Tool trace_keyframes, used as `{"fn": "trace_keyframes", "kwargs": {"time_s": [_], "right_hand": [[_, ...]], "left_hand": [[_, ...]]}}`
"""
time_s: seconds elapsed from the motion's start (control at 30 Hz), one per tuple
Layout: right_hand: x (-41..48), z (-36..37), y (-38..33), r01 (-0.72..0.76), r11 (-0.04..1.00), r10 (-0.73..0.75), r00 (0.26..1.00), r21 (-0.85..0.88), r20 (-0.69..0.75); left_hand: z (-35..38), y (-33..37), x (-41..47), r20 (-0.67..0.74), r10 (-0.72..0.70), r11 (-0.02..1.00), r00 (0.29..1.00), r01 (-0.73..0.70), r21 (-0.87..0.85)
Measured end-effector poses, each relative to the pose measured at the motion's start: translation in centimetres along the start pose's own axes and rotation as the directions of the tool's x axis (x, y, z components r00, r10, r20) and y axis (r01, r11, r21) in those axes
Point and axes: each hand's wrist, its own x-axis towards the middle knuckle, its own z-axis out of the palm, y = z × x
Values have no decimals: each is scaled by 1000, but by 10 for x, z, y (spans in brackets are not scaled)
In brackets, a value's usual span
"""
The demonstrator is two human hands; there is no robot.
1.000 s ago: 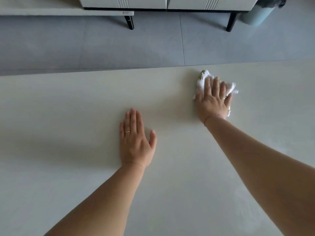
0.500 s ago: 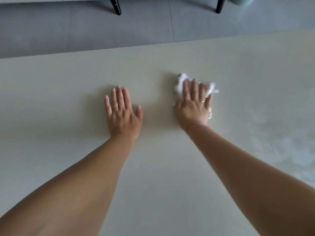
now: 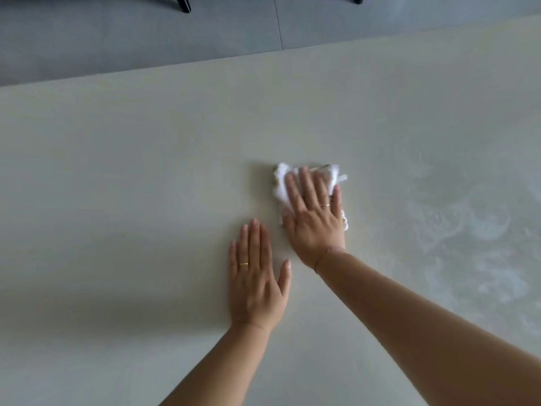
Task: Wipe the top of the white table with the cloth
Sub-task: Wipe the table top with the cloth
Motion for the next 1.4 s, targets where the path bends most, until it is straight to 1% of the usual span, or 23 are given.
{"fn": "trace_keyframes", "kwargs": {"time_s": [0.07, 0.1, 0.17, 0.23, 0.3, 0.33, 0.43, 0.5, 0.57, 0.6, 0.67, 0.73, 0.77, 0.8, 0.87, 0.93, 1.0, 1.07, 1.13, 1.2, 1.3, 1.37, 1.4], "right_hand": [[-11, -6, 21, 227, 971, -224, 974, -74, 43], [-12, -10, 38, 261, 961, -258, 965, -96, 45], [-12, -18, 72, 153, 984, -151, 988, -95, 26], [-12, -19, 85, -78, 996, 79, 997, -33, 5], [-16, -11, 64, -249, 968, 249, 968, 16, -25], [-22, -6, 47, -270, 962, 271, 962, 26, -21], [-52, 5, 9, -45, 999, 45, 998, 4, 32], [-66, 0, 22, 174, 984, -171, 983, -46, 64], [-71, -7, 51, 254, 962, -248, 966, -97, 65], [-71, -9, 65, 193, 976, -189, 981, -99, 49], [-71, -9, 75, -64, 997, 64, 998, -43, 4], [-74, 3, 51, -278, 960, 279, 960, 21, -38], [-79, 9, 34, -319, 947, 320, 946, 37, -45], [-86, 15, 17, -296, 954, 298, 953, 45, -47], [-104, 21, 1, -114, 993, 115, 993, 20, -19], [-116, 15, 18, 105, 994, -104, 994, -33, 10], [-116, 5, 52, 171, 982, -170, 985, -78, 24], [-110, -2, 77, -12, 998, 13, 1000, -60, 13], [-108, 2, 74, -242, 970, 242, 970, 16, -8], [-119, 12, 48, -305, 951, 307, 951, 49, -24], [-153, 18, 34, 2, 1000, -2, 1000, -20, 20], [-163, 10, 61, 232, 970, -228, 972, -77, 63], [-163, 7, 77, 259, 961, -253, 965, -98, 70]], "left_hand": [[-1, -1, 1, 10, 4, 1000, 1000, -4, 6], [-1, -1, 1, 10, 6, 1000, 1000, -6, 4], [-1, -1, 0, 6, 3, 1000, 1000, -3, 0], [0, -1, 1, 4, -2, 1000, 1000, 2, 2], [1, -1, 1, 8, -5, 1000, 1000, 5, 8], [0, 0, 1, 14, -9, 1000, 1000, 9, 12], [-2, 1, 1, 14, -15, 1000, 1000, 15, 7], [-3, 2, 1, 0, -8, 1000, 1000, 8, -15], [-3, 1, 0, -8, -11, 1000, 1000, 11, -29], [-2, 1, 0, -10, -11, 999, 1000, 11, -33], [-1, 1, 0, -25, -7, 999, 1000, 6, -40], [1, 1, 0, -41, -9, 999, 999, 7, -49], [2, 0, -1, -44, -8, 999, 999, 6, -51], [2, 1, -1, -42, -5, 999, 999, 3, -49], [2, 0, 0, -28, 1, 999, 1000, -2, -42], [3, 0, 1, -22, 5, 999, 1000, -5, -42], [3, -1, -1, -48, 2, 999, 999, -4, -48], [2, 1, -1, -66, -1, 999, 998, -2, -53], [3, 1, -1, -76, -3, 999, 997, -1, -46], [4, 1, 0, -77, -2, 999, 997, -1, -46], [6, 0, -1, -66, -9, 999, 998, 7, -33], [7, 1, -1, -48, 0, 1000, 999, -1, -15], [6, 0, -1, -40, 5, 1000, 999, -5, -8]]}}
